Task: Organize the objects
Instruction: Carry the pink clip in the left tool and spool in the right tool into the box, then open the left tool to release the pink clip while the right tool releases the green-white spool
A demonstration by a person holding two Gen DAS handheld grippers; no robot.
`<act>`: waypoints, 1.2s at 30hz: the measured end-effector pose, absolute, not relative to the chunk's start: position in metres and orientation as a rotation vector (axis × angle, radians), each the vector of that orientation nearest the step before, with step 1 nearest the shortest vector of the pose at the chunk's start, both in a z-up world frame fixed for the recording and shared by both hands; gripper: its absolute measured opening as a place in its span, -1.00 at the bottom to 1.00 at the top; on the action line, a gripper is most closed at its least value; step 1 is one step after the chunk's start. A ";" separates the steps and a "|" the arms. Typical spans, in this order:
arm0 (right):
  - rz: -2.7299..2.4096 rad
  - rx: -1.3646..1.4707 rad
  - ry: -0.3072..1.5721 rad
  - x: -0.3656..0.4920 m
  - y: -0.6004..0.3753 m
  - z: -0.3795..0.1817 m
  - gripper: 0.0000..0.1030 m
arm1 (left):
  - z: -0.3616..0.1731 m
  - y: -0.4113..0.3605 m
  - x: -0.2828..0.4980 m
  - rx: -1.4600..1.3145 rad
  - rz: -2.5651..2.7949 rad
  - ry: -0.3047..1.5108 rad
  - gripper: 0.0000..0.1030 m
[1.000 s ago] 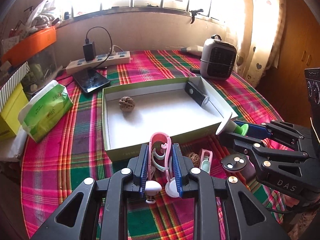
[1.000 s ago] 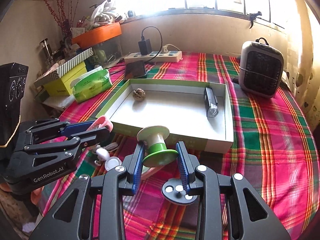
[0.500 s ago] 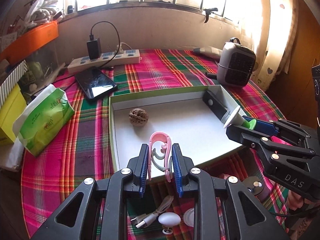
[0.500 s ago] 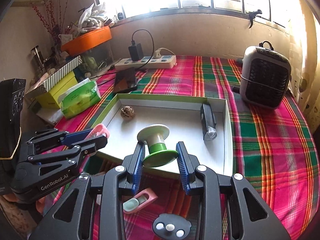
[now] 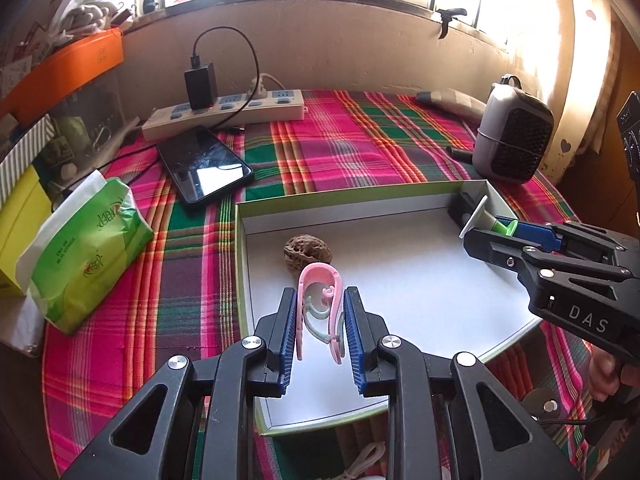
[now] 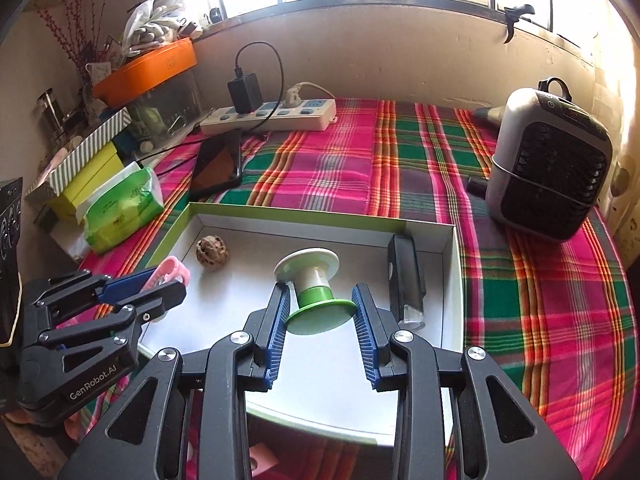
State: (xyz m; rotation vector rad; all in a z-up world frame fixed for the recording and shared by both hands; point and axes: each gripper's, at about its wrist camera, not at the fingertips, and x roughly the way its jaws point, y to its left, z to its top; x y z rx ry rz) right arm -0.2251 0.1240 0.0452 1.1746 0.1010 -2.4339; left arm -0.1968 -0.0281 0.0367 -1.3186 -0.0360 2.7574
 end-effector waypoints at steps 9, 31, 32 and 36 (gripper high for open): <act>-2.457 1.241 0.097 -0.253 0.121 0.029 -0.34 | 0.026 -0.030 -0.209 -1.358 2.759 -0.035 -0.59; -2.492 1.234 0.135 -0.266 0.110 0.020 -0.34 | 0.019 -0.024 -0.218 -1.361 2.764 0.000 -0.58; -2.493 1.232 0.134 -0.266 0.110 0.020 -0.34 | 0.019 -0.024 -0.218 -1.360 2.764 0.001 -0.58; -2.483 1.248 0.134 -0.268 0.109 0.018 -0.34 | 0.019 -0.023 -0.219 -1.363 2.766 0.005 -0.58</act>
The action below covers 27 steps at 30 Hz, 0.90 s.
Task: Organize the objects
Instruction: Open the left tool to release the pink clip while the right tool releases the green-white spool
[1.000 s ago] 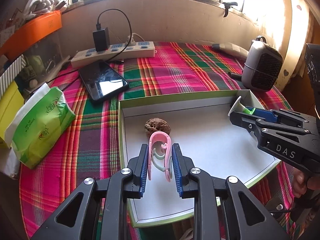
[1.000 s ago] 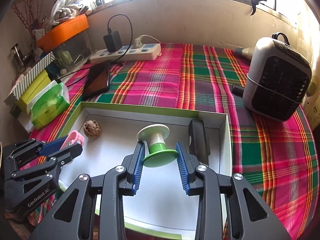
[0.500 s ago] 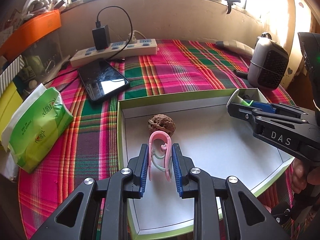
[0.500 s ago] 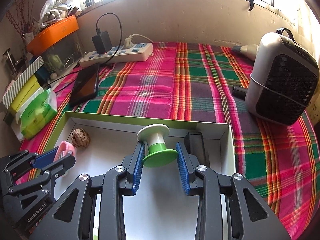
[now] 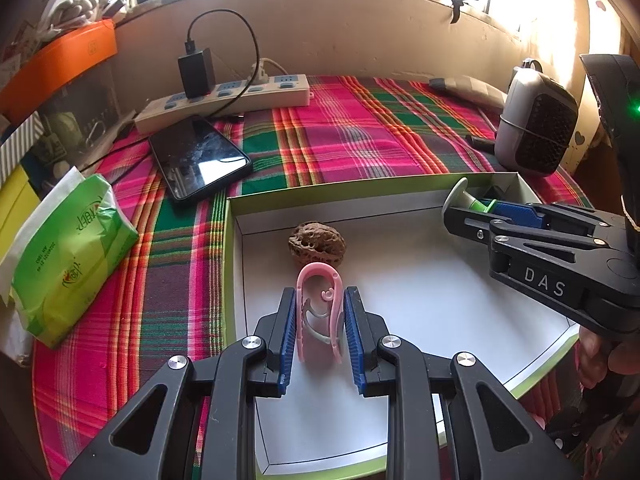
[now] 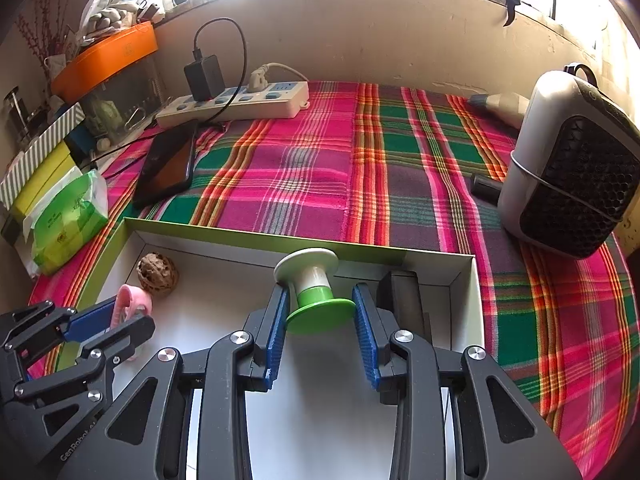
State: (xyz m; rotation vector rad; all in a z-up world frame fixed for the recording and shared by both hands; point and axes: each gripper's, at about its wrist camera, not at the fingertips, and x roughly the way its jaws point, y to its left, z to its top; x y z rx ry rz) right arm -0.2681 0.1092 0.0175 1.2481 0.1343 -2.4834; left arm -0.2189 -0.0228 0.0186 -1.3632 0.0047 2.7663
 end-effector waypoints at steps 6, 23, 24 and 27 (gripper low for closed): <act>-2.474 1.255 0.135 -0.268 0.108 0.015 -0.34 | 0.018 -0.022 -0.220 -1.366 2.772 0.017 -0.58; -2.474 1.269 0.143 -0.270 0.108 0.013 -0.33 | 0.018 -0.020 -0.221 -1.372 2.771 0.056 -0.54; -2.473 1.268 0.141 -0.270 0.108 0.013 -0.28 | 0.018 -0.020 -0.221 -1.371 2.771 0.055 -0.53; -2.470 1.265 0.127 -0.269 0.109 0.013 -0.09 | 0.019 -0.020 -0.221 -1.370 2.770 0.044 -0.50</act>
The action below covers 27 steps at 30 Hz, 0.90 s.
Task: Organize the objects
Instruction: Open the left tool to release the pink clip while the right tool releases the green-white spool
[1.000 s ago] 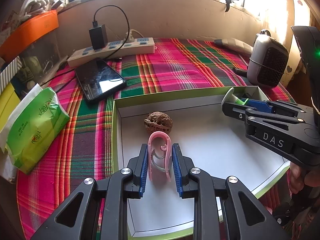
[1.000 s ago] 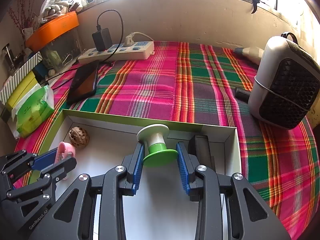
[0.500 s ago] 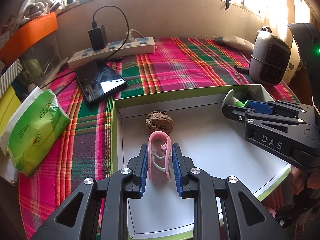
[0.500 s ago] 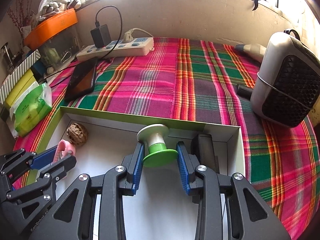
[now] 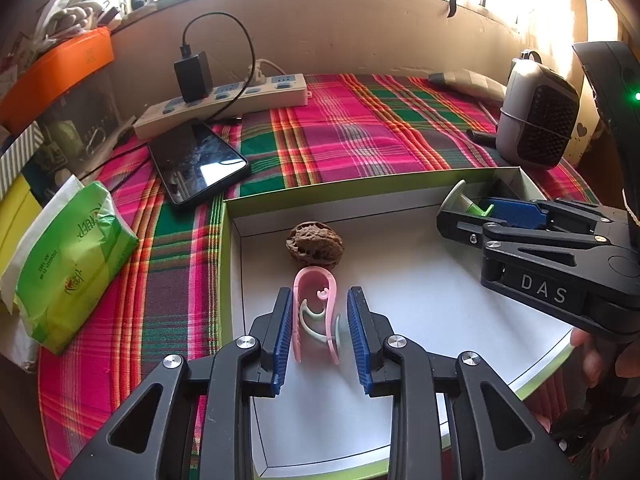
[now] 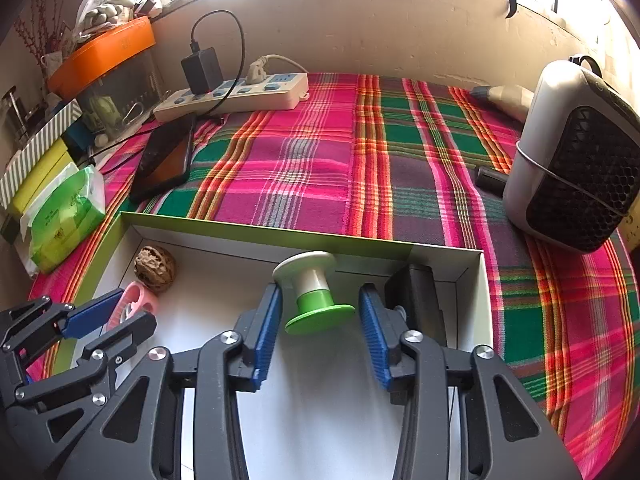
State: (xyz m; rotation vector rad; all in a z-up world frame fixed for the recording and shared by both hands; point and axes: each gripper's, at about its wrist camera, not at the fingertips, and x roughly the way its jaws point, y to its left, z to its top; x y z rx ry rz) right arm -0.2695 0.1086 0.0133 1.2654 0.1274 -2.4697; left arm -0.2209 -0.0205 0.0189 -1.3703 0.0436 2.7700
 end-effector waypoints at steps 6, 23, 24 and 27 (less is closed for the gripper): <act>-2.472 1.266 0.118 -0.269 0.111 0.015 -0.08 | 0.019 -0.020 -0.220 -1.371 2.770 0.034 -0.48; -2.472 1.244 0.116 -0.260 0.110 0.022 -0.08 | 0.026 -0.020 -0.210 -1.358 2.787 0.021 -0.44; -2.471 1.243 0.114 -0.259 0.110 0.022 -0.08 | 0.027 -0.021 -0.209 -1.356 2.788 0.020 -0.44; -2.465 1.241 0.095 -0.257 0.111 0.023 -0.08 | 0.030 -0.021 -0.206 -1.346 2.791 0.014 -0.44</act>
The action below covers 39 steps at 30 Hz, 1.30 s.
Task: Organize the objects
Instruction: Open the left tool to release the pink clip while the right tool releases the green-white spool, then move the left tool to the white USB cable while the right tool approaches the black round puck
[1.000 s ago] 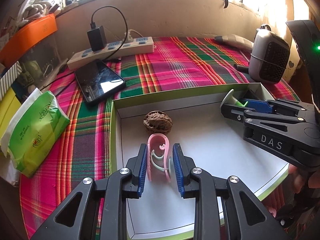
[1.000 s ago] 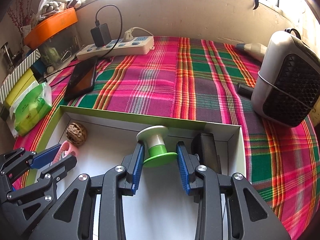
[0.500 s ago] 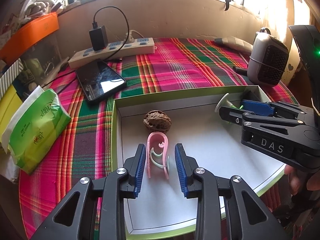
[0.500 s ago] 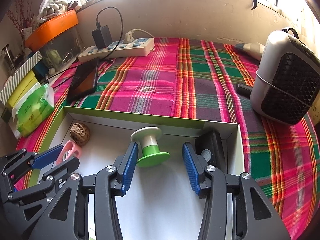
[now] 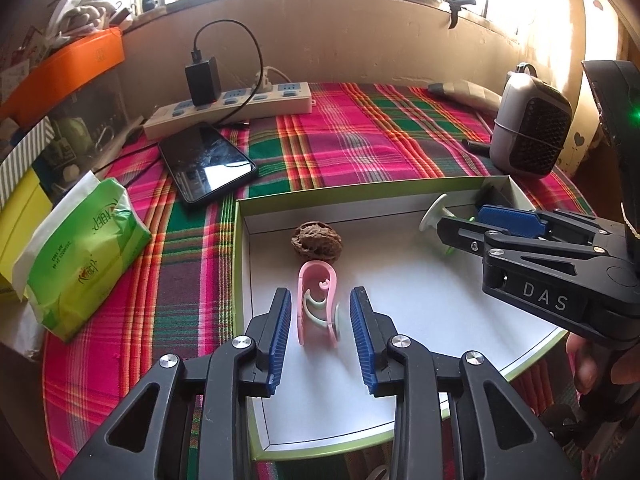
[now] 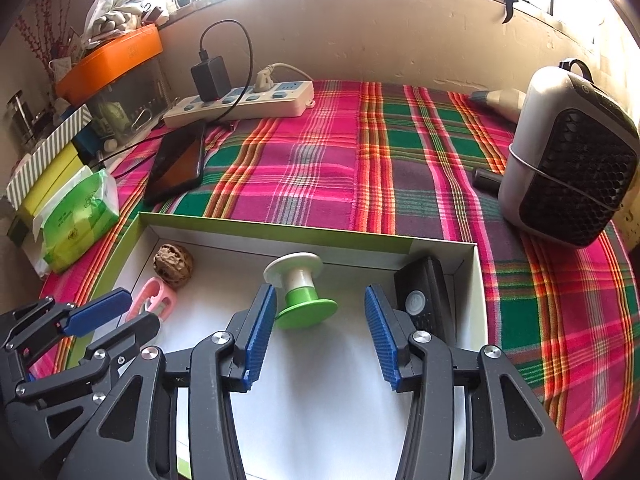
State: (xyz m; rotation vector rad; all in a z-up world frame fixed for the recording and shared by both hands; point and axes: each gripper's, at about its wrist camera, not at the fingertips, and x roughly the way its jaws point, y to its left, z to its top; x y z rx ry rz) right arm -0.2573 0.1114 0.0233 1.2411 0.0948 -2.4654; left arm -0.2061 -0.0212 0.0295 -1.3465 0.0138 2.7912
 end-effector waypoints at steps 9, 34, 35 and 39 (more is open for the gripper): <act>-2.457 1.208 0.068 -0.246 0.112 0.030 -0.08 | 0.036 -0.023 -0.195 -1.332 2.803 0.003 -0.44; -2.504 1.104 0.040 -0.186 0.123 0.049 -0.08 | 0.052 -0.022 -0.145 -1.257 2.839 0.001 -0.44; -2.505 1.101 0.042 -0.184 0.123 0.049 -0.08 | 0.052 -0.021 -0.143 -1.255 2.838 0.001 -0.44; -2.512 1.092 0.029 -0.174 0.126 0.050 -0.08 | 0.053 -0.020 -0.136 -1.251 2.835 0.002 -0.44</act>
